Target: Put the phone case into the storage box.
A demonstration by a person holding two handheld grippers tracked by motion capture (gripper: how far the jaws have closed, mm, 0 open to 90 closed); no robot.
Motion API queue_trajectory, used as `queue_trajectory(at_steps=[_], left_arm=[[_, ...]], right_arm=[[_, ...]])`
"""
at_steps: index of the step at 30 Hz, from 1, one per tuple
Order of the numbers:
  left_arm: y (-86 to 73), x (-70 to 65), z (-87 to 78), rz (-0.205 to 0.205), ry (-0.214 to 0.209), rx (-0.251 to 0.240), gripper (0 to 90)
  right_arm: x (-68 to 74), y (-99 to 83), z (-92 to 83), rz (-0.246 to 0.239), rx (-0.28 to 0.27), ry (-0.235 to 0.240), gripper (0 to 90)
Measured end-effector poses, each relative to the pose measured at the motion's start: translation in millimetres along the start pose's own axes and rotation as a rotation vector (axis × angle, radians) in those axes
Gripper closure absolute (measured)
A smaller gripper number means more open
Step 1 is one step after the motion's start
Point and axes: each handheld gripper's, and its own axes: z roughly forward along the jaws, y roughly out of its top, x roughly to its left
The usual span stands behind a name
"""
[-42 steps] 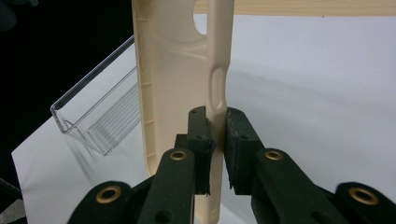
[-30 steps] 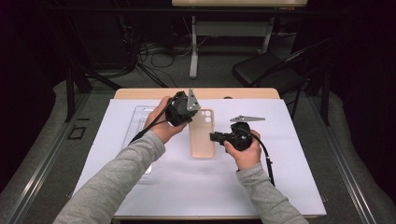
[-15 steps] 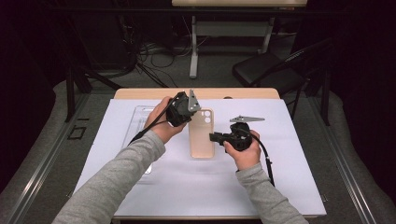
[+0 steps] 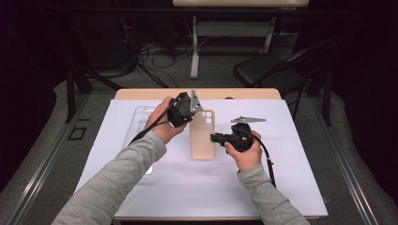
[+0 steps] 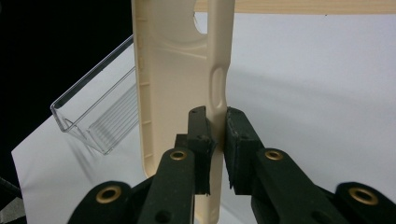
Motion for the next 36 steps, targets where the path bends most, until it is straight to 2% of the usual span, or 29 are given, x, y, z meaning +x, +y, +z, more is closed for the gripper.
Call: queue_trajectory(at_steps=[11, 18, 33, 36], left_arm=[[0.8, -2.0, -1.8, 0.037, 0.019, -0.004, 82.1], [1.0, -2.7, -2.5, 0.045, 0.026, -0.009, 82.2], [0.5, -1.0, -2.9, 0.043, 0.005, 0.000, 81.9], [0.1, 0.2, -3.3, 0.032, -0.005, -0.002, 81.6]], right_arm=[[0.3, 0.1, -0.3, 0.000, -0.003, 0.000, 81.6], [0.3, 0.3, -0.7, 0.004, -0.007, 0.002, 81.4], [-0.1, -0.3, 0.1, -0.007, -0.004, -0.003, 81.6], [0.0, -0.5, -0.4, -0.008, -0.008, -0.005, 81.8]])
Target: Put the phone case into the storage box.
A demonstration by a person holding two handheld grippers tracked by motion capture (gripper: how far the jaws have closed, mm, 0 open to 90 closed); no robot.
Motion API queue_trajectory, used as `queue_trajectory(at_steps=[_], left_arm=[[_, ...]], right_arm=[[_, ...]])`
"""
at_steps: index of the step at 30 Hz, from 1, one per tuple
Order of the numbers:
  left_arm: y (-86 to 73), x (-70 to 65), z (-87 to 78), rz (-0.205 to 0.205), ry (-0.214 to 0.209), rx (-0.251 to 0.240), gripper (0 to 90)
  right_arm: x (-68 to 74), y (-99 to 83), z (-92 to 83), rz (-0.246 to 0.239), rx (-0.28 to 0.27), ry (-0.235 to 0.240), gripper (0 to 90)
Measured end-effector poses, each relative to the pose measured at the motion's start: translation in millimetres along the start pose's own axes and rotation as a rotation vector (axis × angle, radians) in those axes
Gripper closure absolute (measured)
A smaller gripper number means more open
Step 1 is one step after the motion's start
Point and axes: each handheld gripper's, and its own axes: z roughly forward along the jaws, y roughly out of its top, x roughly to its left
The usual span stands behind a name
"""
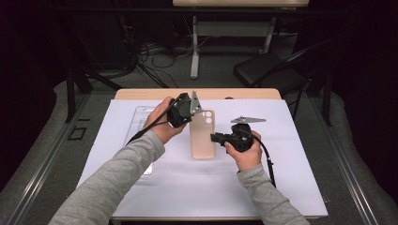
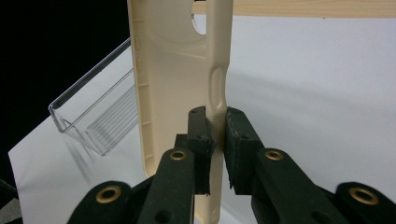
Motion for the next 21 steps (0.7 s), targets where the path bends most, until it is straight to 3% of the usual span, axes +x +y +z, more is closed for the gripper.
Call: queue_trajectory(at_steps=[13, 21], left_arm=[[1.6, 8.2, -2.4, -0.023, -0.052, -0.001, 80.0], [1.5, 14.3, -4.3, -0.062, -0.091, -0.010, 77.3]], right_arm=[[1.5, 0.1, -1.8, -0.015, -0.017, -0.003, 82.2], [2.8, 0.5, -3.5, -0.025, -0.028, -0.003, 82.2]])
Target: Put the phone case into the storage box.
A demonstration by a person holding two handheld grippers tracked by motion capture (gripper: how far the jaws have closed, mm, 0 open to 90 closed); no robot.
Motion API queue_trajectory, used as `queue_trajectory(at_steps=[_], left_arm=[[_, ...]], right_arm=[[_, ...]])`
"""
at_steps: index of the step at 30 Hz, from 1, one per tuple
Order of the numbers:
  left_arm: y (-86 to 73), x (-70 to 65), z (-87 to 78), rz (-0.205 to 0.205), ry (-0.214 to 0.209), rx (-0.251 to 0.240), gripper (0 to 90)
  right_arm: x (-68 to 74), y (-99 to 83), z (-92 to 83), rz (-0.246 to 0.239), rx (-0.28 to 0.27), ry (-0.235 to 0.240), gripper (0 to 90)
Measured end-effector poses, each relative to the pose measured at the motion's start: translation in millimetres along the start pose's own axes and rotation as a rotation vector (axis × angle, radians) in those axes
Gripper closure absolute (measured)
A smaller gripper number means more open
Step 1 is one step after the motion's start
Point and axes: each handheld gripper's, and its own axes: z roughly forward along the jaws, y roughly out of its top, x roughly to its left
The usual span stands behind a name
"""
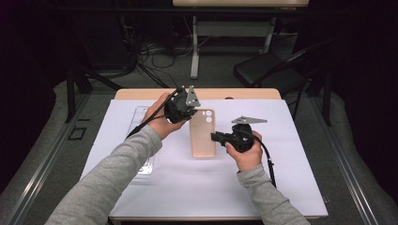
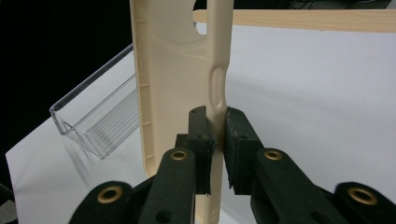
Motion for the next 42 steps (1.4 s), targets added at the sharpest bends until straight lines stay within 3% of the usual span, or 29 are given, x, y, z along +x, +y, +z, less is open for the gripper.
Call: queue_trajectory(at_steps=[13, 24, 42], left_arm=[[-2.5, 5.6, 2.9, -0.066, -0.052, -0.001, 70.3], [-2.2, 7.8, 1.6, -0.075, -0.083, 0.005, 76.7], [0.5, 12.1, 1.3, -0.064, -0.090, 0.021, 79.9]], right_arm=[[0.5, -0.1, 0.2, -0.008, -0.004, 0.002, 82.2], [0.8, -0.4, 0.6, -0.009, -0.004, 0.000, 82.2], [0.3, -0.1, 0.1, -0.005, -0.011, 0.008, 82.0]])
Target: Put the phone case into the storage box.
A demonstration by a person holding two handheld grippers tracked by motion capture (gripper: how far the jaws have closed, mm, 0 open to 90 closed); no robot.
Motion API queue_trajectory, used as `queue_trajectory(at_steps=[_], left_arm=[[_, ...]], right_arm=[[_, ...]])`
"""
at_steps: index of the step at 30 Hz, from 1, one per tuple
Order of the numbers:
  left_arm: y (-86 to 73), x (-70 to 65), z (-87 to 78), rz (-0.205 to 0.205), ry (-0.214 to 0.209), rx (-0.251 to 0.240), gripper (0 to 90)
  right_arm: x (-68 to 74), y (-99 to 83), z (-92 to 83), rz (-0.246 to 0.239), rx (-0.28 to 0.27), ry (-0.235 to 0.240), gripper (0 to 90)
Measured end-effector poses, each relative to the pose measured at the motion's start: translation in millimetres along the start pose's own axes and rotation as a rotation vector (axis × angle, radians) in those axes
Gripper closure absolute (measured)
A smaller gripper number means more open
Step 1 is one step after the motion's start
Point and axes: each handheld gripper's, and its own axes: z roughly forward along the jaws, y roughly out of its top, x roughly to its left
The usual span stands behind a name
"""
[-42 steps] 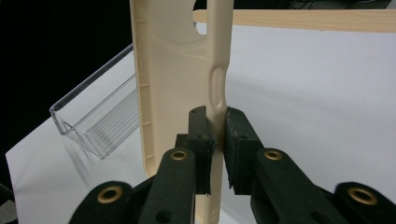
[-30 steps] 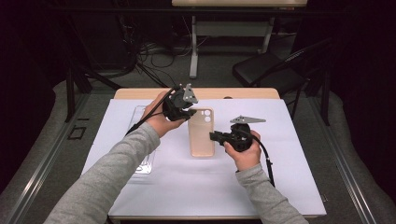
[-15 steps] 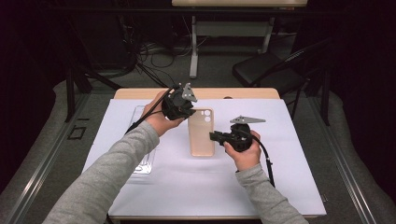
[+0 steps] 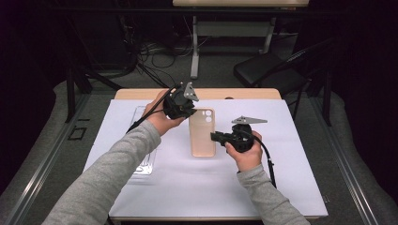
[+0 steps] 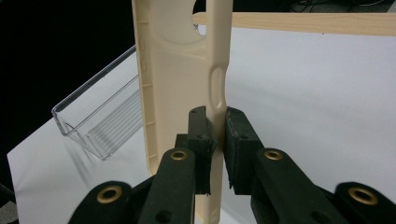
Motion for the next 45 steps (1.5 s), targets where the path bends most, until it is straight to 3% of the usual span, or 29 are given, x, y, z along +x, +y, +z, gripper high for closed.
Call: queue_trajectory(at_steps=[18, 33, 45], left_arm=[[-0.8, 1.0, 0.0, -0.011, -0.001, -0.003, 80.1], [-2.9, 4.8, -0.7, -0.012, 0.017, -0.004, 80.0], [-10.0, 19.8, -4.1, -0.033, 0.047, -0.016, 80.0]], right_arm=[[-2.2, 0.5, 1.3, 0.025, -0.001, 0.025, 78.1], [-3.8, 1.9, 0.3, 0.036, -0.012, 0.049, 65.9], [-9.2, 5.0, -5.5, 0.032, -0.031, 0.035, 55.0]])
